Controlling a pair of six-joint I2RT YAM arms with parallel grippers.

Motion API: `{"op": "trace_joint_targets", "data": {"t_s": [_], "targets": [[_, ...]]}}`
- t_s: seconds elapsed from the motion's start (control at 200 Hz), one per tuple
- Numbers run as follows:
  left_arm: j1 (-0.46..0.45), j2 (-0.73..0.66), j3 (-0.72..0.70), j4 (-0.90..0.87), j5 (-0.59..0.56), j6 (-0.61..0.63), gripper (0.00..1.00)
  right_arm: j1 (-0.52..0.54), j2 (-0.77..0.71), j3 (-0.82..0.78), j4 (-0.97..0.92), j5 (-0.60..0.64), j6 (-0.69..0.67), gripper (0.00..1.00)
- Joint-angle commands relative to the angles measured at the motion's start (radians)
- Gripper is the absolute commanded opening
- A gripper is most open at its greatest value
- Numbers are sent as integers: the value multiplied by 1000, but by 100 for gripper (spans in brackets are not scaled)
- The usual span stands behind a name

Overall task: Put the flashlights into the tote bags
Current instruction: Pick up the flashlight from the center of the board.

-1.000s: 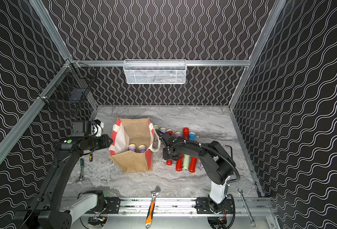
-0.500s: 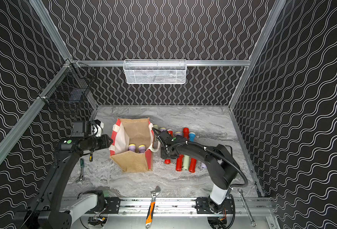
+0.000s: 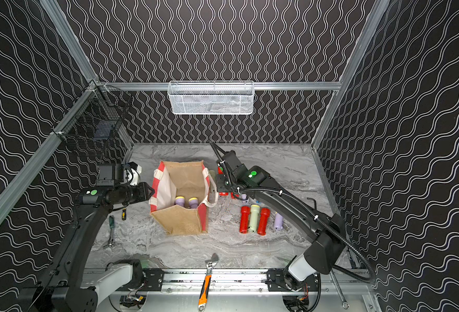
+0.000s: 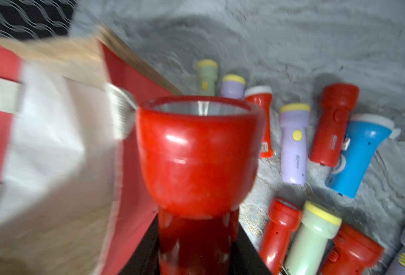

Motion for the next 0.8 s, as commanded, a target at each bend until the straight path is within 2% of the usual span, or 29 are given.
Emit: {"op": "trace_joint_targets", "data": {"t_s": [0.0,0.375,0.5,0.791], "targets": [[0,1,2,32,13,10,34,5,5,79,25,-56,-38,21],[0,-34,9,32,35,6,34,59,135,288,159,-215,-69,21],[0,-23,7,29,42,4,35,82,235,353,186,-288,-70,21],[0,-13,-11,39,28,9,39,116,467,482,158,-350,-61,21]]}}
